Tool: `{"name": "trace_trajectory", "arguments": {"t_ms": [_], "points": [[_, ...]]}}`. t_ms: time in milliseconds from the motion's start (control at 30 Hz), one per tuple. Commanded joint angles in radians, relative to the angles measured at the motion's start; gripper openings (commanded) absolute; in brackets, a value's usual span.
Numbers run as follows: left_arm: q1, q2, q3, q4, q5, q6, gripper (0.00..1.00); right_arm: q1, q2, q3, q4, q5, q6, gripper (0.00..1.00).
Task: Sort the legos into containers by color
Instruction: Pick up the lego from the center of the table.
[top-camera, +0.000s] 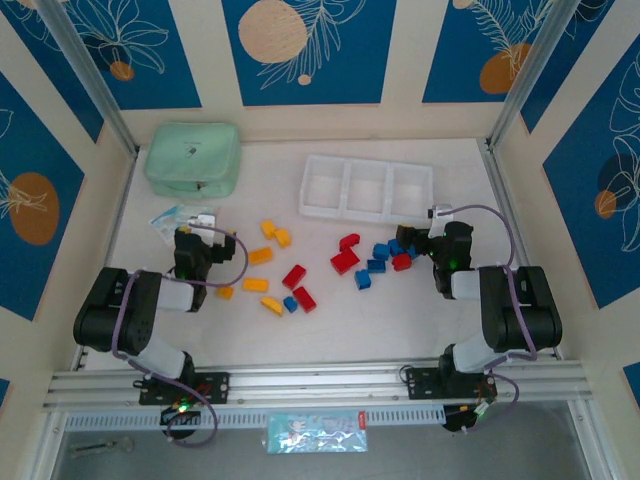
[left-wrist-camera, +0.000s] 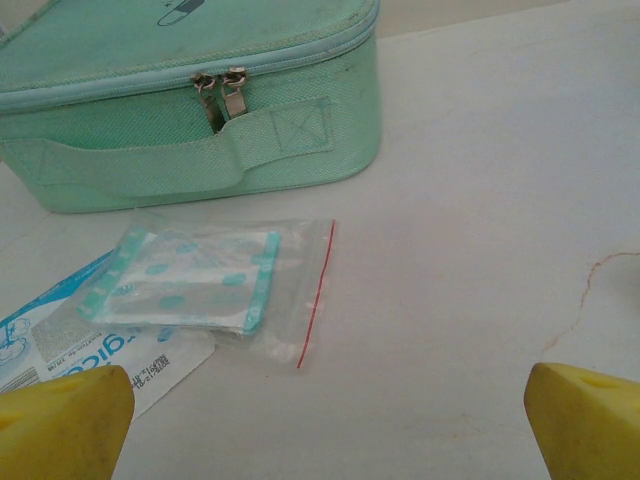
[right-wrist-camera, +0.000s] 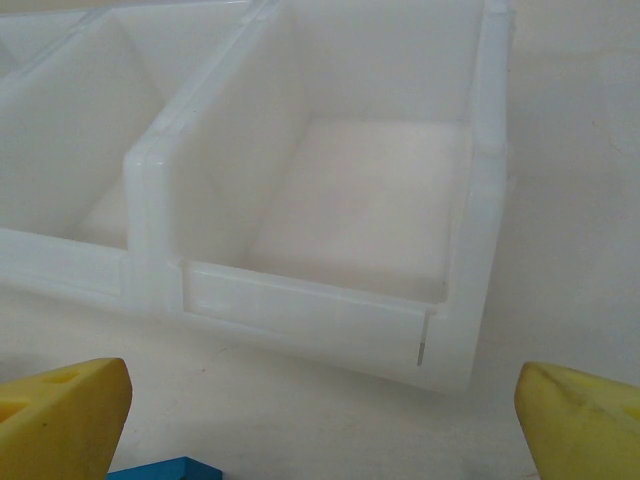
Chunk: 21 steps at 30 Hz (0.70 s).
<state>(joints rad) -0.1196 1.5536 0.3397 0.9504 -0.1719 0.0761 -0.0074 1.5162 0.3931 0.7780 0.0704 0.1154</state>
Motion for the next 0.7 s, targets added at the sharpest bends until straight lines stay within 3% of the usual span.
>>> {"name": "trace_trajectory", "arguments": {"t_ms": [0, 300, 500, 667], "points": [[0.011, 0.014, 0.021, 0.026, 0.017, -0.013, 1.00, 0.003, 0.009, 0.029, 0.026, -0.015, -0.016, 0.99], [0.011, 0.013, 0.004, 0.057, 0.030, -0.006, 1.00, 0.004, 0.000, 0.013, 0.050, -0.034, -0.024, 0.99], [0.011, 0.062, -0.177, 0.457, -0.027, -0.033, 1.00, 0.009, -0.078, -0.030, 0.064, 0.014, -0.011, 0.99], [0.008, -0.014, -0.175, 0.393, 0.016, -0.009, 1.00, 0.008, -0.180, -0.006, -0.081, 0.034, 0.012, 0.99]]}}
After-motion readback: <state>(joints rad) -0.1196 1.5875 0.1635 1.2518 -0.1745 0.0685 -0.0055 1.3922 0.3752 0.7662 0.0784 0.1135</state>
